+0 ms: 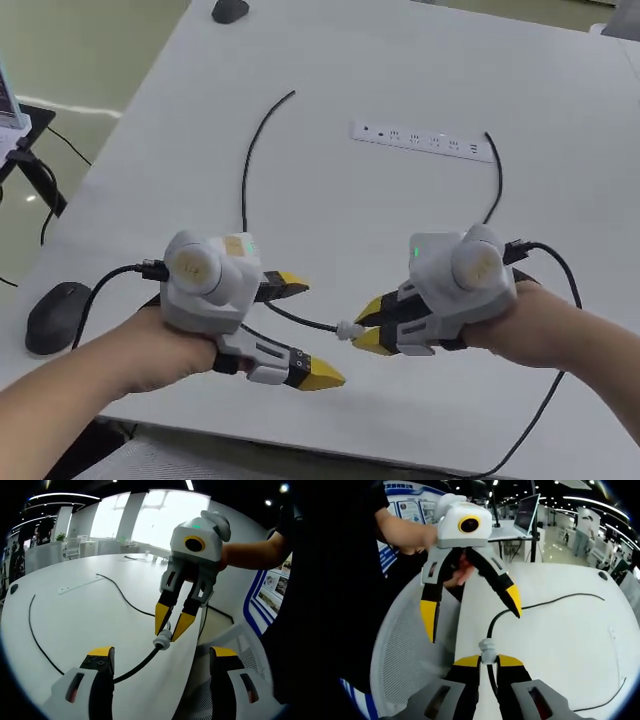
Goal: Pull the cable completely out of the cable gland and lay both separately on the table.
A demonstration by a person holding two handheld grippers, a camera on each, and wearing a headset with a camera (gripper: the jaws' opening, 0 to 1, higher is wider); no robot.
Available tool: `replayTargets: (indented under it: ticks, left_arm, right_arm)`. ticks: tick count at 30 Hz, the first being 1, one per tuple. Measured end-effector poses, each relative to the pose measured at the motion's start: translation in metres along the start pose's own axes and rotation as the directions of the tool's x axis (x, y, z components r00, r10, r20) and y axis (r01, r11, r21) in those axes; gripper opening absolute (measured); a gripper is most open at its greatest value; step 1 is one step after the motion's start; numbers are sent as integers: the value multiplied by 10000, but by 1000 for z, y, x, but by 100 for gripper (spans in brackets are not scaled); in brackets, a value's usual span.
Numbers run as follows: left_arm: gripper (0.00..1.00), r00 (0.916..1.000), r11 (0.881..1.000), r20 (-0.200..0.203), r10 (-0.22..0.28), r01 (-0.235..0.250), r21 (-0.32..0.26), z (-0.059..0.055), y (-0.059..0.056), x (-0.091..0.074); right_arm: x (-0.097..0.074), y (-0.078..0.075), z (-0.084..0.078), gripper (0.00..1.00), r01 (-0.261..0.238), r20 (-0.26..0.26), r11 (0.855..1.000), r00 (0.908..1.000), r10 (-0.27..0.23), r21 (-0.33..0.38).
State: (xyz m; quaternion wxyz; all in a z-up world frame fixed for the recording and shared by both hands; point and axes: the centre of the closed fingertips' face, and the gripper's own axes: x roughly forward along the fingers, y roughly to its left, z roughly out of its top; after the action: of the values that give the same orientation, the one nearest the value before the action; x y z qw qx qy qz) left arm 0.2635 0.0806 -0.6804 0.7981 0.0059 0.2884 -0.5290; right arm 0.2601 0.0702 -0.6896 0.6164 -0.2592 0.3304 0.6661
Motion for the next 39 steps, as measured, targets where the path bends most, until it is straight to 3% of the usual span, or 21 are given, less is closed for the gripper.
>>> replayTargets:
  ticks: [8,11,18,24,29,34,39]
  left_arm:
    - [70,9996,9997,126,-236,236,2,3,-3,5]
    - [64,9988,9986,130,-471,474,-227,3,-5,7]
    - [51,9955,9934,590,-735,783,-836,11,-4,11]
    - [40,9942,9910,357,-1017,1044,-836,4,-9,14]
    - [34,9923,9877,451,-1152,1193,-1008,5,-12,15]
    - [22,9884,9814,553,-1416,1475,-1232,6,-13,15]
    - [18,9883,9794,469,-1449,1500,-1353,5,-12,15]
  right_arm:
    - [-4,3,1,6,-65,-14,9991,10000,64,-417]
    - [-5,4,2,6,-77,76,9983,9999,81,-573]
    - [-7,2,2,6,1,219,9960,9998,19,-894]
    - [-7,3,3,6,-3,345,9942,9994,40,-1077]
    - [-6,5,1,6,-63,316,9929,9994,102,-1191]
    - [-5,8,1,6,-108,386,9905,9991,162,-1371]
    - [-5,10,1,6,-75,525,9887,9985,155,-1494]
